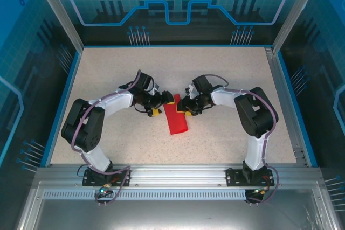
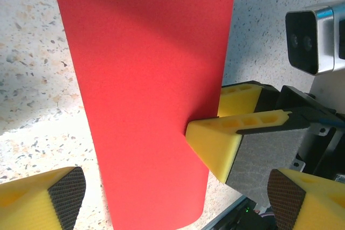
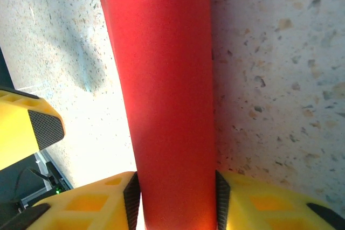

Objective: Fold a paper plane with a square sheet of paper (pick it up from the middle)
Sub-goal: Fold the square sheet of paper in half at the center of the table.

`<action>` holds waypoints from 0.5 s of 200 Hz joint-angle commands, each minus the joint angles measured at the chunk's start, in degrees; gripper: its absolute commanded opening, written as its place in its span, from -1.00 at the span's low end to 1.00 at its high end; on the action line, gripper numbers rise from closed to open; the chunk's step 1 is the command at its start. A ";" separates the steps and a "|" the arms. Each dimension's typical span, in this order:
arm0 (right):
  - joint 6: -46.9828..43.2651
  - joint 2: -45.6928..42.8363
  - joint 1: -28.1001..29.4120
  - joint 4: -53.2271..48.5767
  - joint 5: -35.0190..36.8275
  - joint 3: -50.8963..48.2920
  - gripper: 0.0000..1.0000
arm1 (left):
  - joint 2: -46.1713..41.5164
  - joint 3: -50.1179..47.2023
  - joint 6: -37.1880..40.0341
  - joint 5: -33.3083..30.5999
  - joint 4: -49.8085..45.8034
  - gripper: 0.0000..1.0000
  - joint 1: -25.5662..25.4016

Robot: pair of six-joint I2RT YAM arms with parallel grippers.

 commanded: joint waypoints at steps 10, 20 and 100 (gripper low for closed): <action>3.64 -2.90 -0.01 3.25 -1.49 -0.52 -0.21 | -1.49 0.63 -0.26 -1.75 -2.56 0.83 -0.35; 5.93 -4.04 -0.31 5.74 -1.60 -1.24 -0.23 | -2.26 0.78 -0.13 -2.80 -3.09 0.83 -0.36; 31.97 -6.45 0.34 34.04 2.29 -10.03 -0.26 | -7.47 -0.31 -0.92 -6.78 -4.75 0.86 1.72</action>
